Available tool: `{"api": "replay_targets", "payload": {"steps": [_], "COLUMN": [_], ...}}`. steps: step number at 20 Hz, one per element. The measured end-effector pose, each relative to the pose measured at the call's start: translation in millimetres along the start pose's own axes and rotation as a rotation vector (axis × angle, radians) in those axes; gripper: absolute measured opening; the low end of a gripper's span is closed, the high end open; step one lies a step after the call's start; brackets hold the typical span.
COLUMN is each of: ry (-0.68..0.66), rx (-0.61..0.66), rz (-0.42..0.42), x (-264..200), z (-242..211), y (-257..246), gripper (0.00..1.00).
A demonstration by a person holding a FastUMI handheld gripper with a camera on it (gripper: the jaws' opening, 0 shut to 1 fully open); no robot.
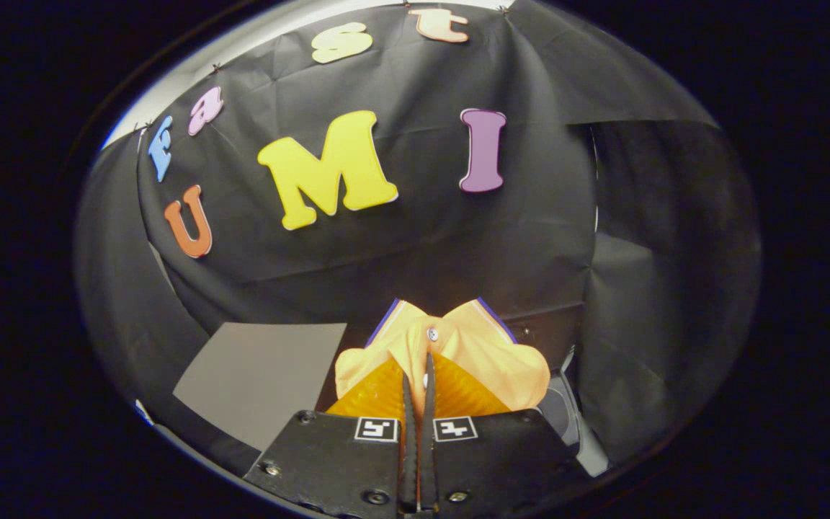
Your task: Put the clothes into the washing machine and then close the washing machine lid.
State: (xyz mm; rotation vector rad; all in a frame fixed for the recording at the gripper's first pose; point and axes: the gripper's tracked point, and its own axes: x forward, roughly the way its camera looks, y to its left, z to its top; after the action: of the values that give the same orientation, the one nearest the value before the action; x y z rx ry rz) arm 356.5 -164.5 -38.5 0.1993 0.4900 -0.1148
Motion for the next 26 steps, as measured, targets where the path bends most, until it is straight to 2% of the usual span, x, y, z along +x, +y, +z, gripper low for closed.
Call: {"api": "replay_targets", "payload": {"steps": [7,14,19,26], "ry": [0.091,0.203,0.300,0.384], "rx": [-0.066,-0.101,-0.092,-0.005], "rz": [-0.020,-0.097,-0.160,-0.179], "x": [46,102,138,180], "z": [-58,-129,-176,-211], "y": [-17,-55,-83,-104], "gripper": [0.05,0.05,0.05,0.05]}}
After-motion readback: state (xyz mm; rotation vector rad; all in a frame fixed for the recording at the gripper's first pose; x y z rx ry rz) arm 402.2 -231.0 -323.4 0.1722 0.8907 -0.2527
